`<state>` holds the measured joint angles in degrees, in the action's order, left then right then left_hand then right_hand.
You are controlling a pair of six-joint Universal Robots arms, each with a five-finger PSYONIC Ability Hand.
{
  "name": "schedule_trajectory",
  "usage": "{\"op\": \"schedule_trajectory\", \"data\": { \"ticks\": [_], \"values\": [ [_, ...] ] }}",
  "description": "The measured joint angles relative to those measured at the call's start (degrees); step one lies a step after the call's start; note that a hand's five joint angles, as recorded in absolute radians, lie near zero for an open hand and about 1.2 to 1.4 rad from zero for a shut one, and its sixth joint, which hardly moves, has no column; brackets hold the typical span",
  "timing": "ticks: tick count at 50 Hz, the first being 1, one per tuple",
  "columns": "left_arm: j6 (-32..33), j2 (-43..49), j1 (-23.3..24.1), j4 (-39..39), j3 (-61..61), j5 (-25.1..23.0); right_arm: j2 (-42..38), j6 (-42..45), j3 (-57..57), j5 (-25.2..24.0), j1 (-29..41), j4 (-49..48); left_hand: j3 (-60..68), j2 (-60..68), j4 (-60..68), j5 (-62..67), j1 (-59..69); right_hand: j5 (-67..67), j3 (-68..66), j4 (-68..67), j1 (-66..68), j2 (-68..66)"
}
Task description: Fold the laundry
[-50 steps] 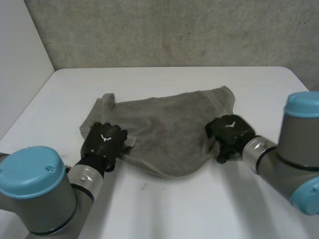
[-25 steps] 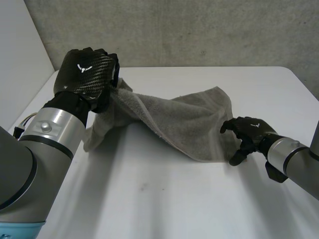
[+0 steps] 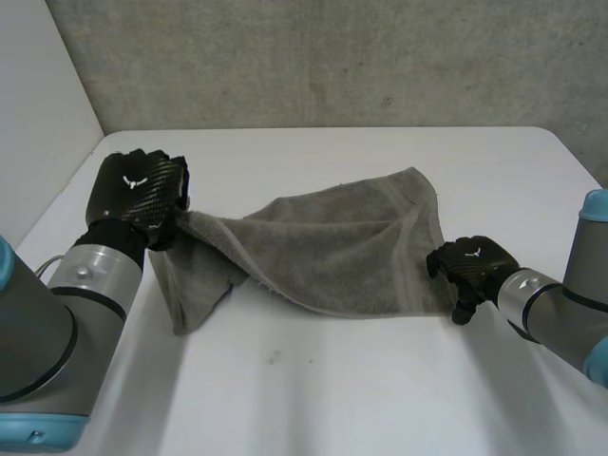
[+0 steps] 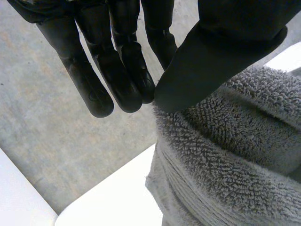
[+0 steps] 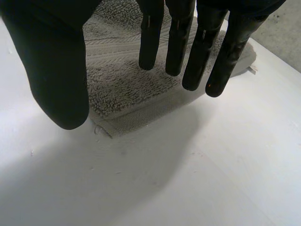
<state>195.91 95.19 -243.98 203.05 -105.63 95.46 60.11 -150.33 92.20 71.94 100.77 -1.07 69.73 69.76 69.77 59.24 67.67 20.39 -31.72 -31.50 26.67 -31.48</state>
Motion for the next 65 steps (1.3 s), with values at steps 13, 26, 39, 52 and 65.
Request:
{"op": "schedule_trajectory", "data": {
  "ticks": [13, 26, 39, 52, 65],
  "values": [
    [0.00, 1.77, -0.09, -0.02, 0.11, 0.06, -2.14, -0.32, -0.81, -0.23, 0.00, -0.60, 0.00, 0.00, 0.00, 0.00, 0.00, 3.04, -3.16, -3.40, 3.02, -3.25],
    [0.00, 2.55, -0.09, -0.03, 0.02, 0.04, -3.43, -0.42, -2.39, -0.05, 0.23, -3.48, 0.00, 0.00, 0.00, 0.00, 0.00, 6.64, -7.54, -7.59, 6.71, -7.58],
    [0.00, 2.77, -0.01, -0.03, -0.04, -0.01, -5.23, -0.49, -4.43, 0.74, 0.57, -4.09, 0.00, 0.00, 0.00, 0.00, 0.00, 12.69, -14.20, -14.44, 12.69, -14.69],
    [0.00, 2.90, 0.04, -0.03, -0.10, -0.01, -5.90, -0.30, -4.84, 0.99, 0.65, -5.49, 0.00, 0.00, 0.00, 0.00, 0.00, 17.64, -15.60, -15.84, 13.97, -15.71],
    [0.00, 2.90, 0.05, -0.03, -0.10, 0.00, -5.26, -0.40, -4.84, 1.21, 0.66, -4.81, 0.00, 0.00, 0.00, 0.00, 0.00, 3.16, -1.46, -2.01, 3.22, -2.60]
  ]
}}
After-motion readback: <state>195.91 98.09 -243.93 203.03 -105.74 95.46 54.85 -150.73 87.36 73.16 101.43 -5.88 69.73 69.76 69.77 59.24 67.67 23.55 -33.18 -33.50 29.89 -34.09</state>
